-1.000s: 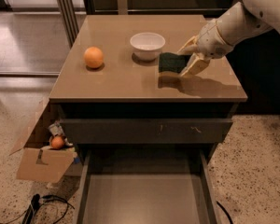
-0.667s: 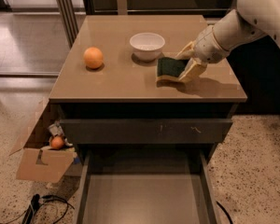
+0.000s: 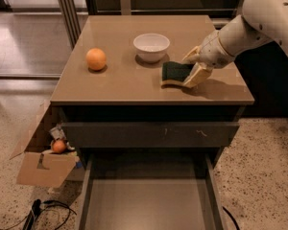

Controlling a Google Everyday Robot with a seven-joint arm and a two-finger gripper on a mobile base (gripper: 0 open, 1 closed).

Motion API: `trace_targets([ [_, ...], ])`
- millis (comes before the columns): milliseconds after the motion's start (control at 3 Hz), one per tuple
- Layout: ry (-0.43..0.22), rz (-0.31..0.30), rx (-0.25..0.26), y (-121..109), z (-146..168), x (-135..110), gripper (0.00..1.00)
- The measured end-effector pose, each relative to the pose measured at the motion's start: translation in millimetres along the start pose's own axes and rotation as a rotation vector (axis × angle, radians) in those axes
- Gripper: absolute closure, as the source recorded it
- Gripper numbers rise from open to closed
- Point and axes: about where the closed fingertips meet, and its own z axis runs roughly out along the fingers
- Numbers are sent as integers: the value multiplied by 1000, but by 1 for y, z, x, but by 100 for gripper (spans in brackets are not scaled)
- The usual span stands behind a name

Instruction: Pick sponge from middle drawer and place on counter

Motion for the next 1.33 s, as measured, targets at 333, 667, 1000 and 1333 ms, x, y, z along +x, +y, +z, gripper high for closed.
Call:
trace_targets([
  [333,0,0,0,0,0,0,56],
  [667,0,0,0,0,0,0,33],
  [1000,0,0,0,0,0,0,0],
  [1333,0,0,0,0,0,0,0],
])
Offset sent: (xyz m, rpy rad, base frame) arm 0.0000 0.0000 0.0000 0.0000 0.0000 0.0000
